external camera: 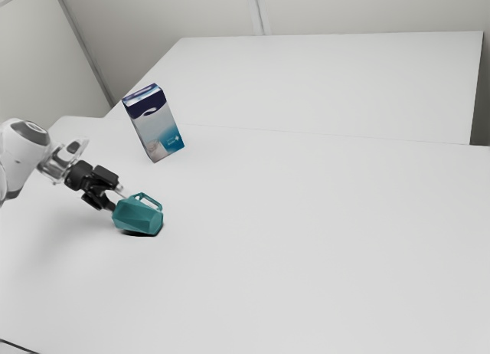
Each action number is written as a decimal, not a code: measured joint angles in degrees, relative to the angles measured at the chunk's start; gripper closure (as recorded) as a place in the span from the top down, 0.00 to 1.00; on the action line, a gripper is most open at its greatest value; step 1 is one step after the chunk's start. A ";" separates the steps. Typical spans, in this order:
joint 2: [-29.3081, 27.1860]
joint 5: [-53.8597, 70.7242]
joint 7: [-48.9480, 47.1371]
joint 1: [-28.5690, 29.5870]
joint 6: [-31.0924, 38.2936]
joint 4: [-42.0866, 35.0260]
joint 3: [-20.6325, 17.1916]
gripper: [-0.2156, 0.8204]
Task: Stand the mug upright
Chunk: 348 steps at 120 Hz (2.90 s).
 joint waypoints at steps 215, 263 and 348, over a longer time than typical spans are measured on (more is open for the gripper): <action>-11.51 44.84 -31.58 -13.85 14.05 1.01 -21.84 0.03; -8.43 47.76 -41.23 -13.93 20.37 -2.11 -22.48 0.03; -16.55 46.82 -47.57 -14.58 9.80 11.45 -22.66 0.75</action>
